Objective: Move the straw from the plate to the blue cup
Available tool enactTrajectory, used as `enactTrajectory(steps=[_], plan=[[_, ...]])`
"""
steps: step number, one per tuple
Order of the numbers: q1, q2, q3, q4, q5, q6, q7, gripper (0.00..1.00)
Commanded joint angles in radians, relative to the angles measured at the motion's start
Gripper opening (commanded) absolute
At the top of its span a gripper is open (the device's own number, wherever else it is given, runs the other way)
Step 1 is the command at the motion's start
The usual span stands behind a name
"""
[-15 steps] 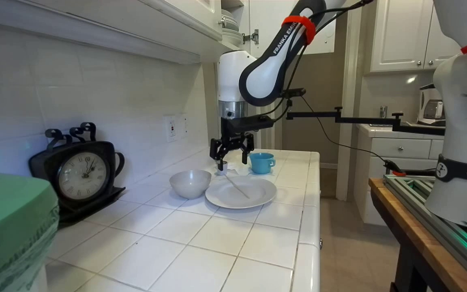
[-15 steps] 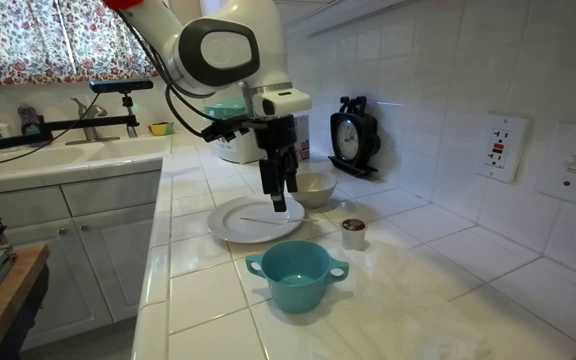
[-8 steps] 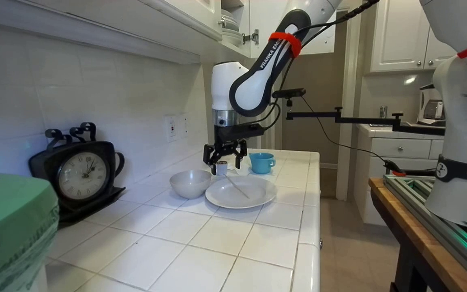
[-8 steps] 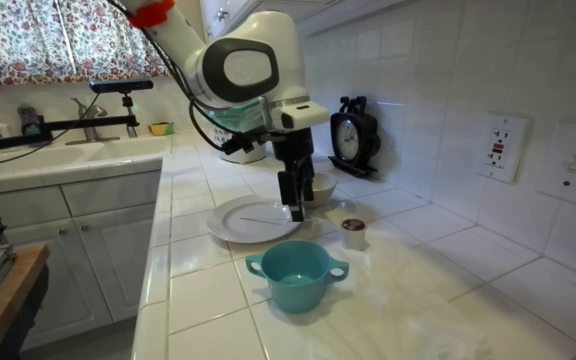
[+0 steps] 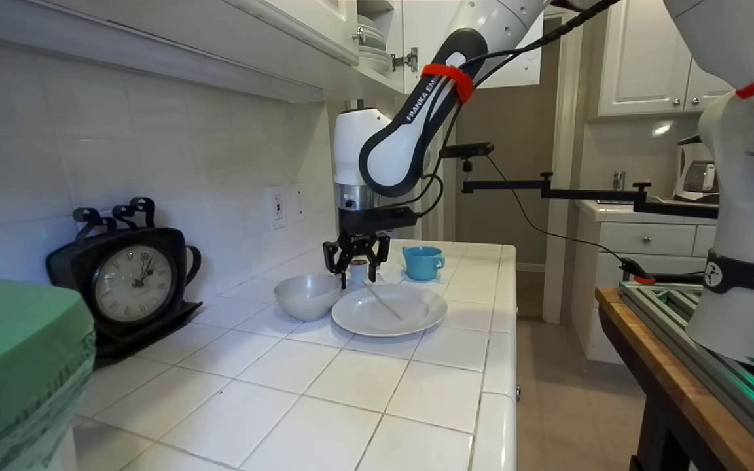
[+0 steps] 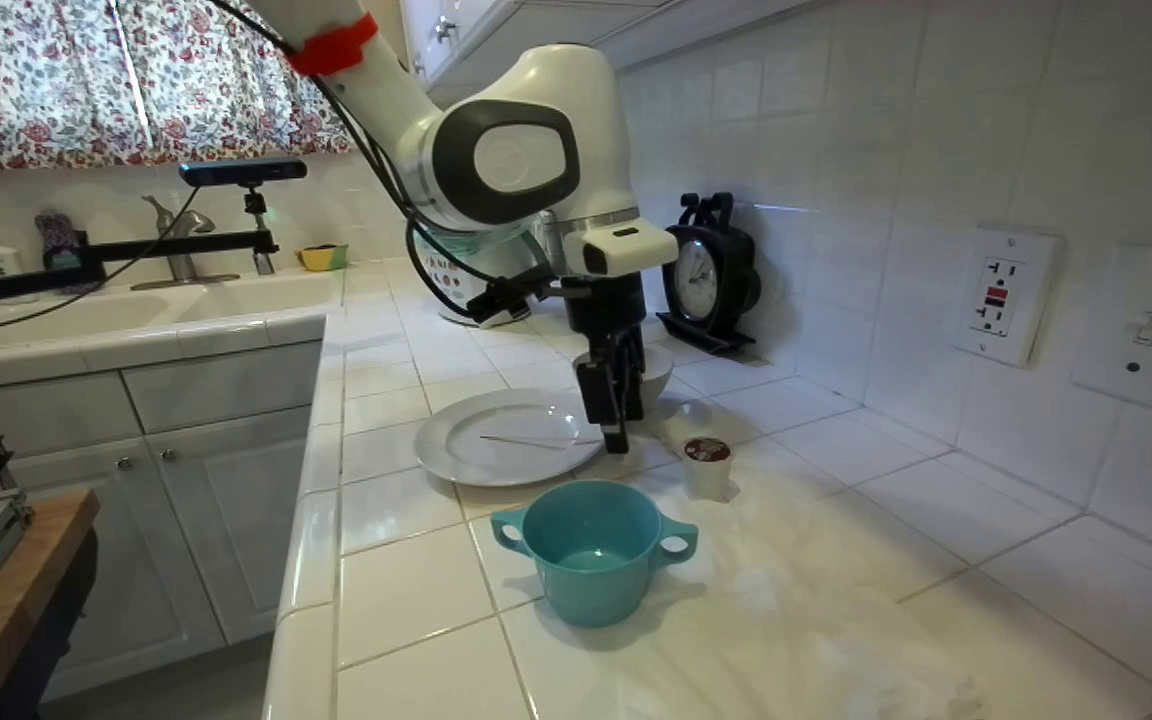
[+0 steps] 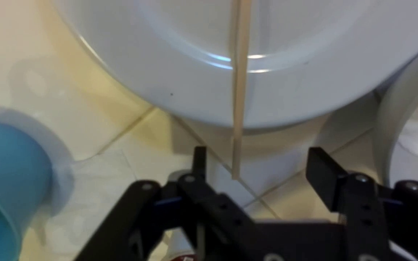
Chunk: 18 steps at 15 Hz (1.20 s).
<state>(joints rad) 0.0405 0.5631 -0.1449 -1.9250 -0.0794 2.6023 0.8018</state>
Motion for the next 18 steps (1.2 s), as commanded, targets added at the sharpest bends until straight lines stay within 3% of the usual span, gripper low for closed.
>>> enactTrajectory(steps=[1, 5, 7, 9, 10, 11, 13, 18], plan=[[0.019, 0.025, -0.018, 0.033, 0.036, -0.005, 0.003, 0.57], [0.023, 0.032, -0.02, 0.043, 0.044, -0.005, 0.001, 0.27], [0.024, 0.033, -0.021, 0.044, 0.046, -0.003, 0.001, 0.19], [0.025, 0.033, -0.022, 0.045, 0.046, -0.002, 0.0, 0.21], [0.026, 0.033, -0.022, 0.045, 0.046, 0.0, 0.002, 0.15], [0.026, 0.033, -0.023, 0.045, 0.045, 0.001, 0.002, 0.16], [0.028, 0.03, -0.026, 0.046, 0.044, -0.011, 0.004, 0.03], [0.038, 0.017, -0.039, 0.032, 0.035, -0.011, 0.016, 0.02]])
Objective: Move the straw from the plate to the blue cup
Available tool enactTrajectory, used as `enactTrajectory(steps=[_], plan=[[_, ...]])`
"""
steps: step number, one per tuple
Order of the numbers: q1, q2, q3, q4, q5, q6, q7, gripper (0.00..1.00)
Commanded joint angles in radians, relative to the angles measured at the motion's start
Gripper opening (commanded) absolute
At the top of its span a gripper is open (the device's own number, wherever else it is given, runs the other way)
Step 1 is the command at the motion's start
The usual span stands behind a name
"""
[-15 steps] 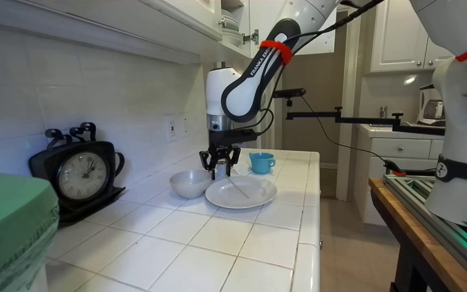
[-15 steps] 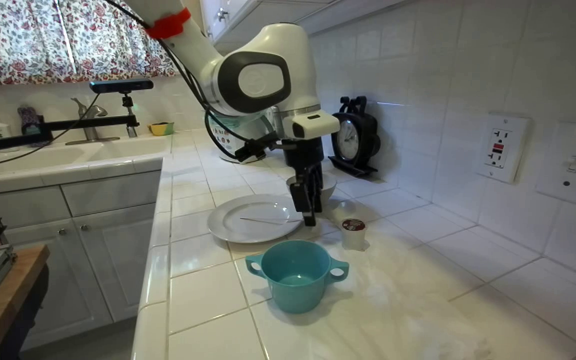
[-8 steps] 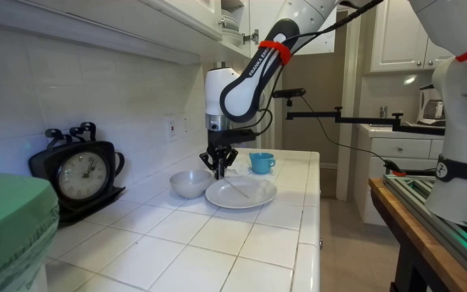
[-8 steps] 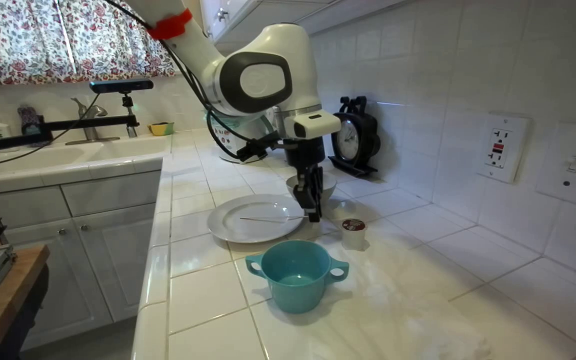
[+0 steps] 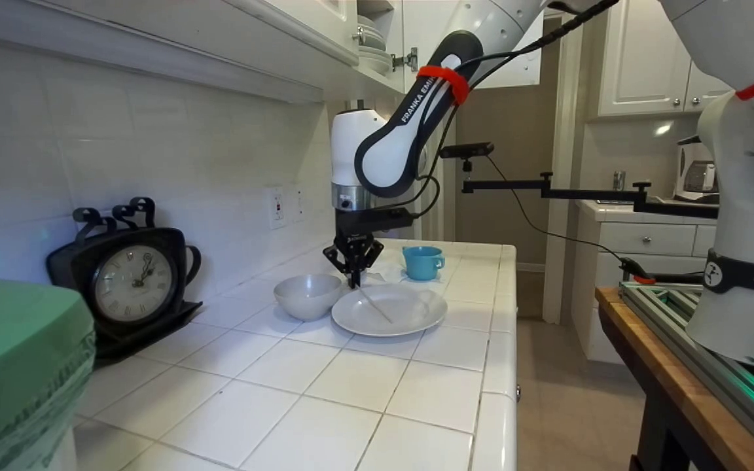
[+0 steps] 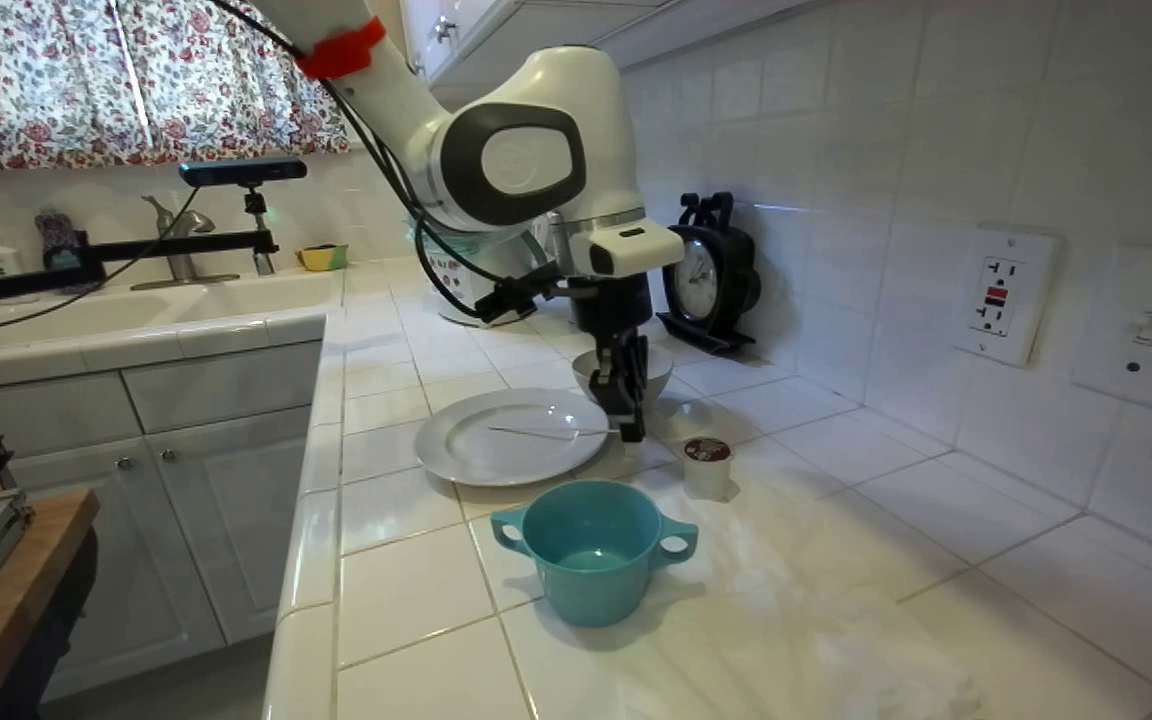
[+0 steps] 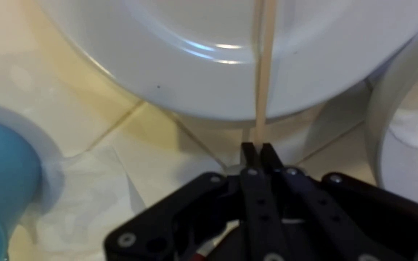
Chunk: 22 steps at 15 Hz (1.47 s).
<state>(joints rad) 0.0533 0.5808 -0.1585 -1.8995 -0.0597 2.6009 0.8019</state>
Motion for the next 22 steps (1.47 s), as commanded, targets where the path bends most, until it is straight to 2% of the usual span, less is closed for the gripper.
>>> enactTrajectory(steps=[1, 13, 22], plan=[[0.027, -0.006, -0.029, 0.002, 0.015, -0.013, 0.017, 0.02], [0.075, -0.096, -0.091, -0.042, -0.039, -0.083, 0.112, 0.02], [0.054, -0.244, -0.092, -0.145, -0.074, -0.199, 0.175, 0.02]])
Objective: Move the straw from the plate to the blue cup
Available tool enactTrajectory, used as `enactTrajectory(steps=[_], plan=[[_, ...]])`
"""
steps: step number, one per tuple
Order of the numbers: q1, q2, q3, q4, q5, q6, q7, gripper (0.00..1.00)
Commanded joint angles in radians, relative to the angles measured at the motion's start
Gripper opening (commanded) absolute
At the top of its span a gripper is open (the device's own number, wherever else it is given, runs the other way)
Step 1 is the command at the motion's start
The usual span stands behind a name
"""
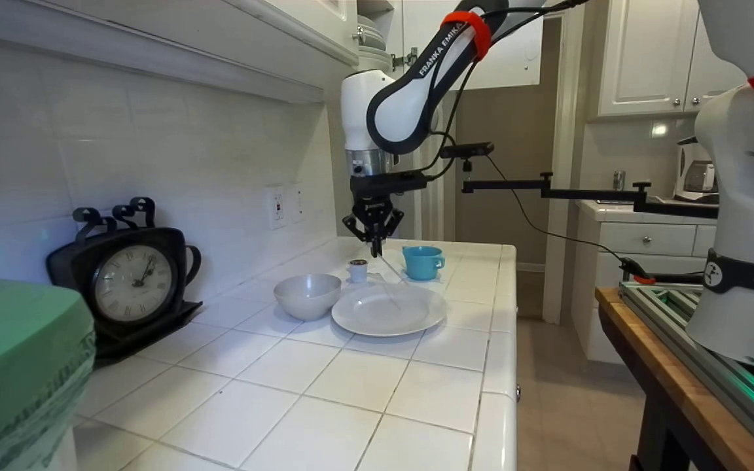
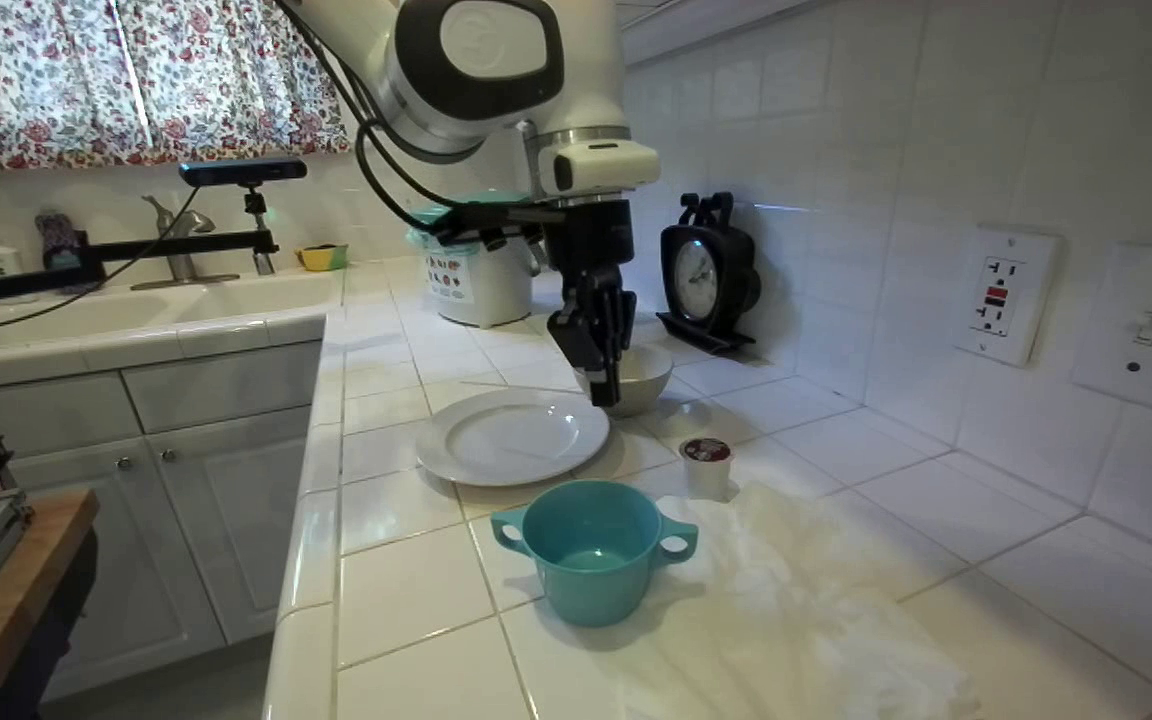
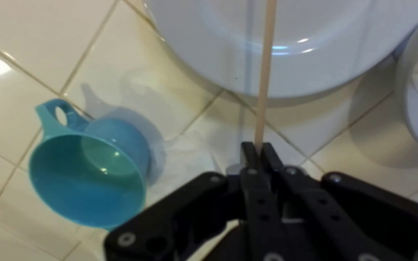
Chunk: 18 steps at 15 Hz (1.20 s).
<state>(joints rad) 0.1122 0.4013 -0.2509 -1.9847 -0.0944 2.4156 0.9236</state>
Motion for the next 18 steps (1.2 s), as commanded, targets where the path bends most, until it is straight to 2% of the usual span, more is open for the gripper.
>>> enactTrajectory(steps=[1, 11, 18], plan=[[-0.009, -0.081, 0.001, -0.071, -0.046, -0.022, 0.064, 0.02], [-0.079, -0.208, -0.013, -0.176, -0.142, -0.043, 0.251, 0.02], [-0.135, -0.252, -0.035, -0.175, -0.297, -0.049, 0.438, 0.02]])
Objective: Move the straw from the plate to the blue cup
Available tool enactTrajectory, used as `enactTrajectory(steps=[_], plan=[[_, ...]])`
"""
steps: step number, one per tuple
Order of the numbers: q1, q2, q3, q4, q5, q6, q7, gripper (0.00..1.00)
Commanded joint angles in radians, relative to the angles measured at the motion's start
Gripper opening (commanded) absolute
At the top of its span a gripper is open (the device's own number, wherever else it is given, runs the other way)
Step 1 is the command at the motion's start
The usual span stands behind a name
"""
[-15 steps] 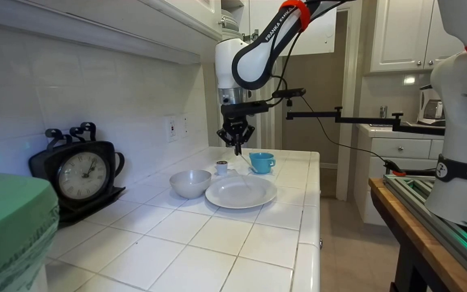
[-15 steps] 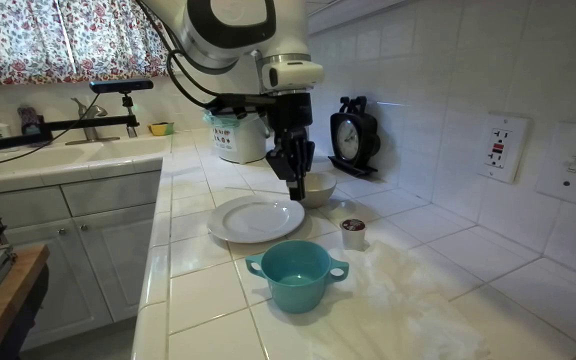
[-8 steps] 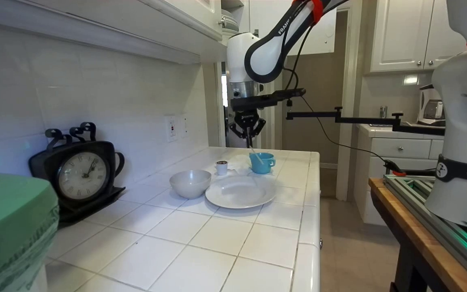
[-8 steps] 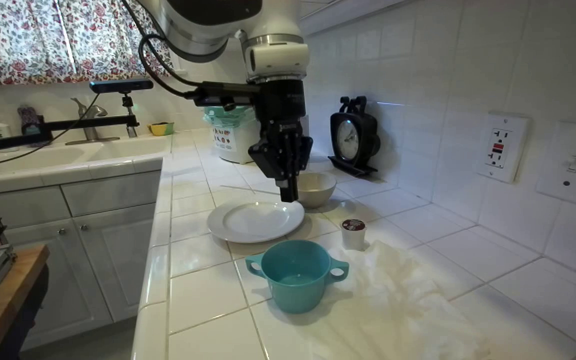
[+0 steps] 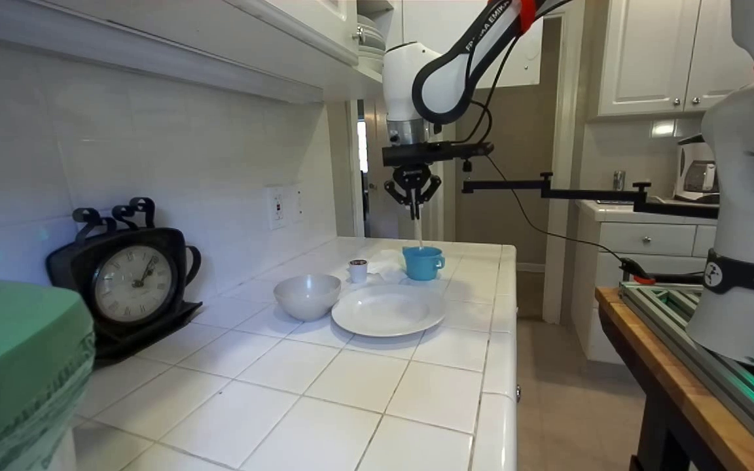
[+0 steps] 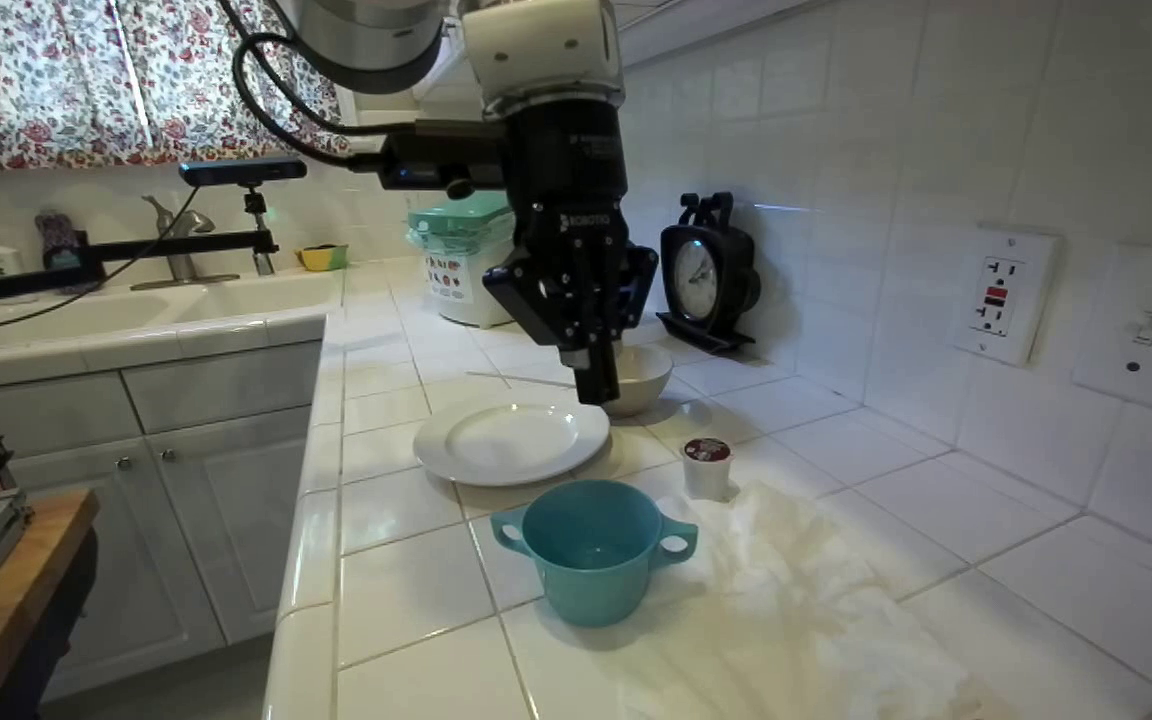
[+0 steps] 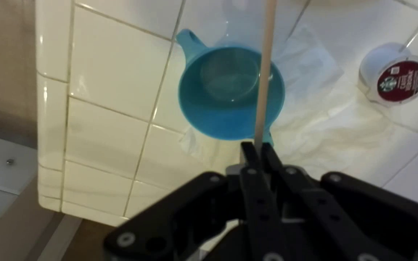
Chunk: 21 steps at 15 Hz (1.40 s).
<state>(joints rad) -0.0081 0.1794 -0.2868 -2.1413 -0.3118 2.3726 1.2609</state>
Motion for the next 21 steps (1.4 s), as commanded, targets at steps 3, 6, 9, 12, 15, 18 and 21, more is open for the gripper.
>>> enactTrajectory(steps=[3, 6, 9, 12, 15, 18, 21], plan=[[-0.034, -0.038, -0.005, -0.006, -0.163, -0.031, 0.182, 0.02], [-0.054, -0.041, -0.009, 0.007, -0.235, -0.055, 0.258, 0.02], [-0.076, -0.038, -0.012, 0.022, -0.298, -0.079, 0.327, 0.02], [-0.105, -0.024, -0.014, 0.033, -0.325, -0.079, 0.379, 0.02], [-0.125, -0.001, -0.019, 0.044, -0.35, -0.068, 0.445, 0.02], [-0.136, 0.032, -0.019, 0.056, -0.344, -0.064, 0.475, 0.02], [-0.137, 0.077, -0.025, 0.078, -0.345, -0.052, 0.518, 0.02]])
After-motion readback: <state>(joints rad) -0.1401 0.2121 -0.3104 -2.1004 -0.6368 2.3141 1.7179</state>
